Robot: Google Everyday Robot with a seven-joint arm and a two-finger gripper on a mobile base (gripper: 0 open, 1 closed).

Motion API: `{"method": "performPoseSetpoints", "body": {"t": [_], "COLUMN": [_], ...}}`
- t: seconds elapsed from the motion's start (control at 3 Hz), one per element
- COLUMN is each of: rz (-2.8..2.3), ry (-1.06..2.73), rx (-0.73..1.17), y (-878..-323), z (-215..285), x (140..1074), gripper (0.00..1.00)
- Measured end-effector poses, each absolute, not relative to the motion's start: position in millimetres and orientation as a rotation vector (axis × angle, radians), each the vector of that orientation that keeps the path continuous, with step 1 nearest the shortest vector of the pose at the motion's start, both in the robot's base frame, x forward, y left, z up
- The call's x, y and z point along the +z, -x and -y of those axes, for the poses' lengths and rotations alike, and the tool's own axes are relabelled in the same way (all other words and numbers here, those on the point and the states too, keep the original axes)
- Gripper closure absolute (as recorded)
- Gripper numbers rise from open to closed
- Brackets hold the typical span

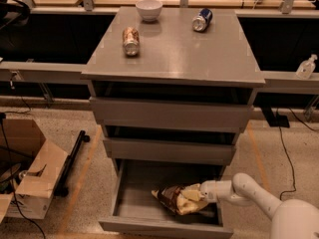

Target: Place brown chip bag into bottom drawer

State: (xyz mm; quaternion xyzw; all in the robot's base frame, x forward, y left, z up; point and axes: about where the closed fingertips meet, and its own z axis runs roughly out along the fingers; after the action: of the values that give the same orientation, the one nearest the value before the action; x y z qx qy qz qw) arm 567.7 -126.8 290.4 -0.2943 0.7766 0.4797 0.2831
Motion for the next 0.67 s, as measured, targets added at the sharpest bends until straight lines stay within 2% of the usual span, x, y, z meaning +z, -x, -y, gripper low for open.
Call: {"method": "performPoseSetpoints", "body": {"t": [0.33, 0.67], "rz": [-2.079, -2.078], "ry": [0.789, 0.791], "rx": [1.290, 1.296], "y": [-567.0, -566.5], "z": [124.1, 121.3], "x": [289.5, 288.7], "gripper": [0.12, 0.00]}}
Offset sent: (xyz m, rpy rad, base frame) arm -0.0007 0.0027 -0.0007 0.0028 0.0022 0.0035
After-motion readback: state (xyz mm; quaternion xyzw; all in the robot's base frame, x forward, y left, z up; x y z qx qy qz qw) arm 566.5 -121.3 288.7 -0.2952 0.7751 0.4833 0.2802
